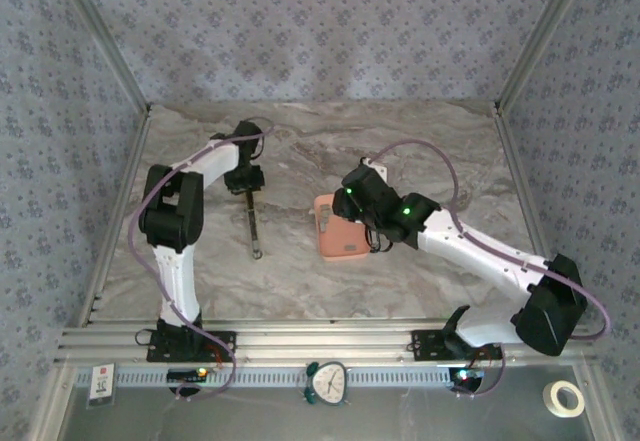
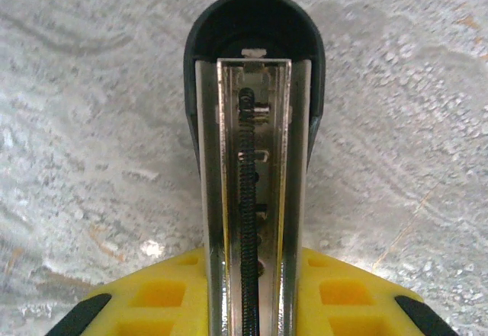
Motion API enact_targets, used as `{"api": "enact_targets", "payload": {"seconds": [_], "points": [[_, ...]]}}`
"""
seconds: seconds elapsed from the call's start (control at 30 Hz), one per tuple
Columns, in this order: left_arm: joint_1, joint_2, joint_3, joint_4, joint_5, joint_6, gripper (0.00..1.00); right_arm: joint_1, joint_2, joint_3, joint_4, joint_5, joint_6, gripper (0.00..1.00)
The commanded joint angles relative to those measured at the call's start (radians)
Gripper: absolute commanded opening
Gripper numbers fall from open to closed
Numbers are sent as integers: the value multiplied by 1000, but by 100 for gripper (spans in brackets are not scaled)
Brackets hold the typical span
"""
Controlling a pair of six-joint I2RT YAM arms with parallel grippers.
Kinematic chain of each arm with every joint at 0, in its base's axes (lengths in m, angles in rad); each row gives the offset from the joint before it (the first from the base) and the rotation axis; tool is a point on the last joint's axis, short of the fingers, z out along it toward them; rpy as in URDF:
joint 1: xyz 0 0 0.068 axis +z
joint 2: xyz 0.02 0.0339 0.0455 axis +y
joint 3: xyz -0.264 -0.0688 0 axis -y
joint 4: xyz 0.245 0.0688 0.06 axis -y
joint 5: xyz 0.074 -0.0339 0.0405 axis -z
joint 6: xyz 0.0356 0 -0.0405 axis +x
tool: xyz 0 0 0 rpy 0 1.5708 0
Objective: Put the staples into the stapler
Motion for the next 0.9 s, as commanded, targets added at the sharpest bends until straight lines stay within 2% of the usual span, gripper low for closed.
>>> {"api": "enact_targets", "payload": {"seconds": [0.0,0.53,0.87], "points": [[8,-63,-30,-9,1,-91,18,9,16,24,14,27,-8,52],[12,-156,-148,35,-13,-407,10,17,43,24,40,9,-14,52],[13,-191,-203,59,-25,-538,11,16,47,18,50,1,-13,53]]}}
